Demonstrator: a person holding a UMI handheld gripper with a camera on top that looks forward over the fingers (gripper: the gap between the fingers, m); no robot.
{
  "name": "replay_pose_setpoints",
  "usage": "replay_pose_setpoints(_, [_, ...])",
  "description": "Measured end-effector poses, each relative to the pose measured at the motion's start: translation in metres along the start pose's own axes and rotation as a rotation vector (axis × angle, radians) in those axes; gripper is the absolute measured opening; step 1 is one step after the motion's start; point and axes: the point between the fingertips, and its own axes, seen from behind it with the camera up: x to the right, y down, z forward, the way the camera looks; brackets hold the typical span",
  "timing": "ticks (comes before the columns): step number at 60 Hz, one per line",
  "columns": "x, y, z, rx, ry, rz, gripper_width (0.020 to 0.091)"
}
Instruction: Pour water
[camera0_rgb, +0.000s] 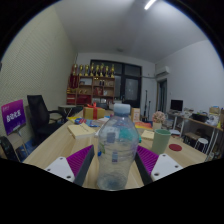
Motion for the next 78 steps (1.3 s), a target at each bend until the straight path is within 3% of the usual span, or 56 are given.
replay_pose_setpoints(2, [0.0, 0.003, 0.008, -0.012, -0.003, -0.002, 0.0831])
replay_pose_setpoints(4, [0.002, 0.007, 0.017, -0.026, -0.002, -0.01, 0.0627])
replay_pose_setpoints(13, [-0.01, 0.003, 0.034, -0.027, -0.099, -0.025, 0.0543])
replay_pose_setpoints(15, [-0.012, 0.004, 0.037, -0.042, -0.116, -0.02, 0.0547])
replay_pose_setpoints(16, [-0.013, 0.004, 0.036, -0.05, -0.121, -0.02, 0.0505])
replay_pose_setpoints(21, [-0.023, 0.007, 0.052, -0.114, -0.196, 0.018, 0.0445])
replay_pose_setpoints(28, [-0.044, -0.042, 0.058, -0.177, -0.373, 0.228, 0.0444])
replay_pose_setpoints(41, [0.016, -0.155, 0.083, -0.22, -0.462, 1.013, 0.0442])
replay_pose_setpoints(47, [0.06, -0.132, 0.122, -0.302, -0.514, 1.502, 0.0443])
replay_pose_setpoints(48, [0.063, -0.149, 0.099, -0.334, -0.496, 1.588, 0.044])
replay_pose_setpoints(52, [0.085, -0.116, 0.125, -0.383, -0.498, 1.852, 0.0444])
replay_pose_setpoints(54, [0.094, -0.127, 0.109, -0.401, -0.474, 1.942, 0.0439])
replay_pose_setpoints(58, [0.101, -0.109, 0.13, -0.384, -0.486, 2.034, 0.0442])
replay_pose_setpoints(60, [0.108, -0.12, 0.107, -0.379, -0.488, 2.09, 0.0443])
replay_pose_setpoints(61, [0.101, -0.115, 0.13, -0.369, -0.491, 2.113, 0.0441])
replay_pose_setpoints(72, [0.116, -0.126, 0.125, -0.32, -0.521, 2.314, 0.0444])
replay_pose_setpoints(78, [0.121, -0.116, 0.119, -0.326, -0.471, 2.272, 0.044])
